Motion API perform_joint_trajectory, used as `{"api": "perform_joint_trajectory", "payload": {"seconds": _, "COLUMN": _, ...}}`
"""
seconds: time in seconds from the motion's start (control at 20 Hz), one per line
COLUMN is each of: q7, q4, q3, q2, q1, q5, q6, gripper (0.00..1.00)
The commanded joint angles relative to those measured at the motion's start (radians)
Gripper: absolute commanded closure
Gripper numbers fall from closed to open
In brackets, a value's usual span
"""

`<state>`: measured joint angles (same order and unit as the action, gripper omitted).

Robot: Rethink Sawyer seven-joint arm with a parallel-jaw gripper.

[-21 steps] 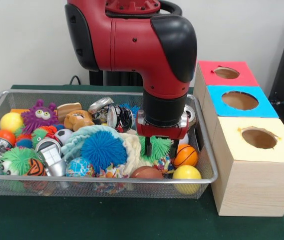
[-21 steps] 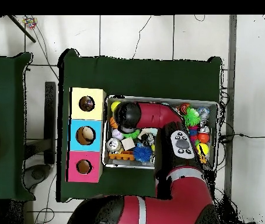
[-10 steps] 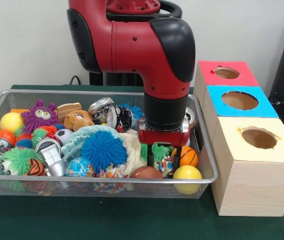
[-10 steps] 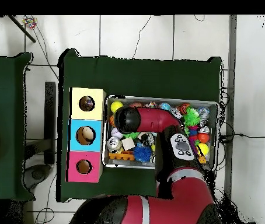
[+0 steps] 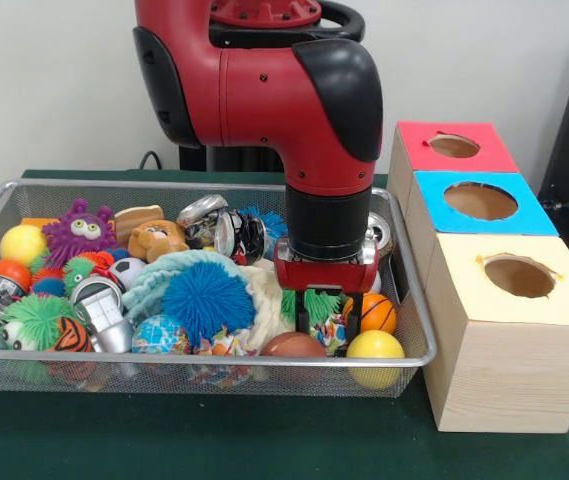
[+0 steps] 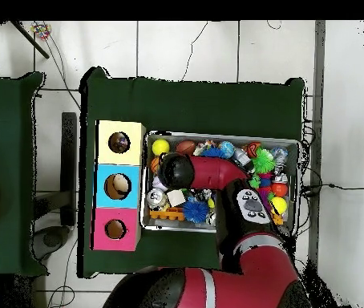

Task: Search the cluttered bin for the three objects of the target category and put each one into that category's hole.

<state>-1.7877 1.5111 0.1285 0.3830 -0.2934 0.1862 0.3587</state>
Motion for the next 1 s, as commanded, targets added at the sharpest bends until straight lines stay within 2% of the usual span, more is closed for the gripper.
{"api": "perform_joint_trajectory", "payload": {"seconds": 0.05, "q7": -0.057, "q4": 0.062, "q3": 0.04, "q2": -0.075, "q1": 0.029, "q5": 0.023, "q6": 0.062, "gripper": 0.0}}
{"api": "perform_joint_trajectory", "payload": {"seconds": 0.4, "q7": -0.067, "q4": 0.034, "q3": 0.009, "q2": -0.104, "q1": 0.032, "q5": 0.013, "q6": 0.089, "gripper": 0.0}}
{"api": "perform_joint_trajectory", "payload": {"seconds": 1.0, "q7": -0.064, "q4": 0.008, "q3": -0.021, "q2": -0.11, "q1": 0.05, "q5": 0.01, "q6": 0.134, "gripper": 0.0}}
